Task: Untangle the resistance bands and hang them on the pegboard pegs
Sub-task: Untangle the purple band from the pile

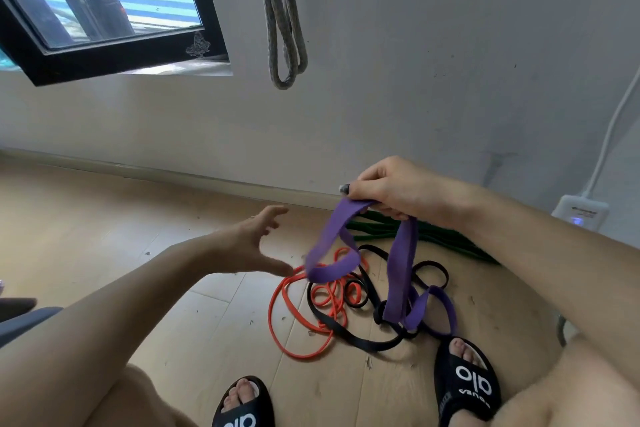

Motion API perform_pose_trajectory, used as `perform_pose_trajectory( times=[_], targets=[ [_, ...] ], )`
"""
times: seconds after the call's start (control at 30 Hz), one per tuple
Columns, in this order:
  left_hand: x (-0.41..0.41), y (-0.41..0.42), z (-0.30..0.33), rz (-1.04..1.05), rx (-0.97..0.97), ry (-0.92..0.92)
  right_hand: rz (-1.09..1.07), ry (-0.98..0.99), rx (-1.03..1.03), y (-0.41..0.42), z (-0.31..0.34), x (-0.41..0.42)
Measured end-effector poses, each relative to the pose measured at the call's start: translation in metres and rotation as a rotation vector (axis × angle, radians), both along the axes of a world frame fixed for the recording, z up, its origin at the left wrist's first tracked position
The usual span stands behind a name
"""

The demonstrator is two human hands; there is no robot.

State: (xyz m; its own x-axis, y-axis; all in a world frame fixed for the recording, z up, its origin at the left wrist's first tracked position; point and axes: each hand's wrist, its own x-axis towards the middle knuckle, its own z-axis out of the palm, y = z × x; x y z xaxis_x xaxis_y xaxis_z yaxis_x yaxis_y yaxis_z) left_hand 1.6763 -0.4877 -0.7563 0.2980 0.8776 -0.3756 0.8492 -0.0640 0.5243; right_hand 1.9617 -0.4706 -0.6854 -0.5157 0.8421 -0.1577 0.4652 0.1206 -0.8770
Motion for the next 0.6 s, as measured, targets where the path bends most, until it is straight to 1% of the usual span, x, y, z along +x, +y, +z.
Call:
perform_pose_trajectory(
  times=[0.07, 0.13, 0.2, 0.23, 0.27, 0.33, 0.47, 0.53, 0.6],
  targets=[
    [0.022, -0.004, 0.014, -0.102, 0.067, -0.205, 0.046, -0.072, 0.048, -0.005, -0.003, -0.011],
    [0.043, -0.010, 0.027, -0.180, 0.083, -0.395, 0.052, -0.100, 0.084, -0.007, -0.008, -0.020],
    [0.057, -0.014, 0.034, -0.190, 0.086, -0.528, 0.035, -0.088, 0.095, -0.007, -0.008, -0.023],
    [0.062, -0.015, 0.035, -0.172, 0.094, -0.560, 0.032, -0.078, 0.094, -0.006, -0.008, -0.023],
    [0.065, -0.015, 0.036, -0.154, 0.112, -0.563, 0.040, -0.070, 0.090, -0.006, -0.007, -0.022],
    [0.065, -0.012, 0.037, -0.142, 0.164, -0.503, 0.089, -0.078, 0.084, -0.005, -0.006, -0.020],
    [0.057, -0.008, 0.046, -0.161, 0.275, -0.318, 0.150, -0.217, 0.127, 0.001, -0.008, -0.002],
    [0.051, -0.007, 0.050, -0.154, 0.261, -0.312, 0.205, -0.279, 0.102, 0.003, -0.014, 0.008],
    [0.043, -0.007, 0.054, -0.130, 0.234, -0.349, 0.208, -0.346, 0.159, 0.003, -0.022, 0.013]
  ],
)
